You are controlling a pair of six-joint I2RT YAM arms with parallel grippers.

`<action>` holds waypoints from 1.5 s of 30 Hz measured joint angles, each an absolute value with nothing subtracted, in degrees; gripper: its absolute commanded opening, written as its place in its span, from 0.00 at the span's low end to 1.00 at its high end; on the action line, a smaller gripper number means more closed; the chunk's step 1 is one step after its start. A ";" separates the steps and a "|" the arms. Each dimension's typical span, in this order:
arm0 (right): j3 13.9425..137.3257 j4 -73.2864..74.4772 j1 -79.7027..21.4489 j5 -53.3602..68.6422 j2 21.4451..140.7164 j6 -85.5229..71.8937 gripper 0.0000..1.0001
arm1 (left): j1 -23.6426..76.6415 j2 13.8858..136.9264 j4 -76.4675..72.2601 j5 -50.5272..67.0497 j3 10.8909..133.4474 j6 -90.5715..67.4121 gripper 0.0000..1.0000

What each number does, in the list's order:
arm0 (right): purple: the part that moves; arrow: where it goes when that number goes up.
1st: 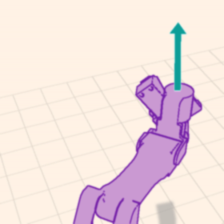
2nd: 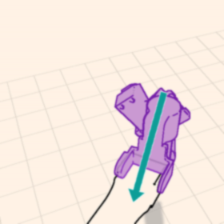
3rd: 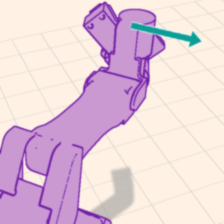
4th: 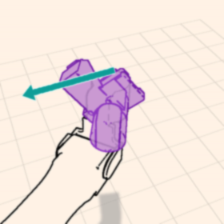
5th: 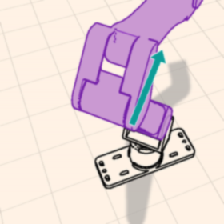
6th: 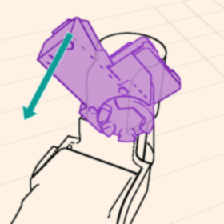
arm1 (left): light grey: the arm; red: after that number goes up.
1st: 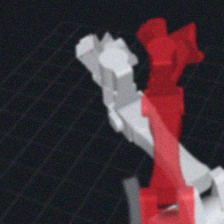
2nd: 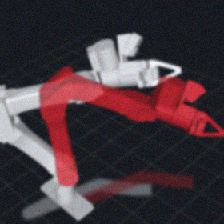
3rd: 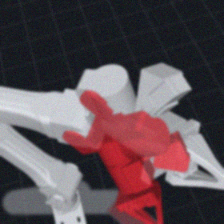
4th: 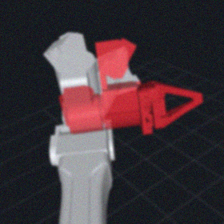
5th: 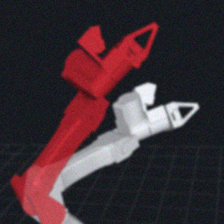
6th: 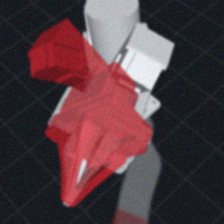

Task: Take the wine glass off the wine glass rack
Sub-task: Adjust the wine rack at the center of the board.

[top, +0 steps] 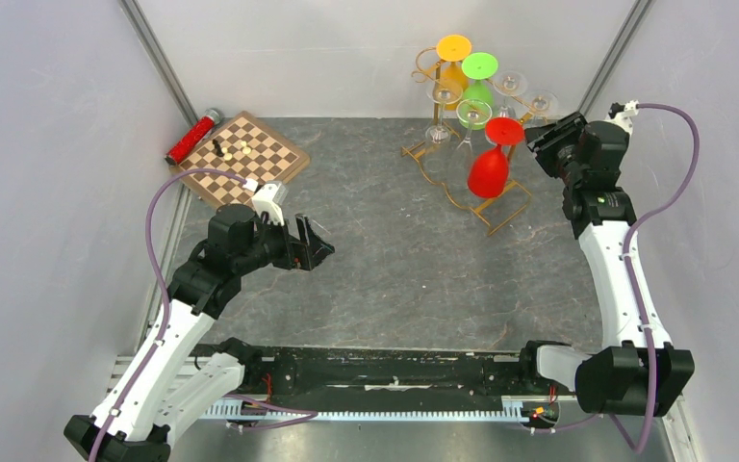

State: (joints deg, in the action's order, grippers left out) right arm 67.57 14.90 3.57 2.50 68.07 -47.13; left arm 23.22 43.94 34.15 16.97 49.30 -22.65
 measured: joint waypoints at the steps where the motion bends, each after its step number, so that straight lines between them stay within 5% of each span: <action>1: 67.57 15.14 3.57 2.48 68.07 -46.94 0.48 | 23.22 43.94 34.15 16.99 49.30 -22.65 0.93; 32: 68.20 23.70 3.20 -4.60 55.64 -33.39 0.67 | 23.20 47.77 33.71 19.18 49.80 -22.70 1.00; 45: 49.17 22.87 2.28 5.19 36.53 -21.67 0.64 | 27.92 60.66 24.29 24.47 61.30 -31.48 0.89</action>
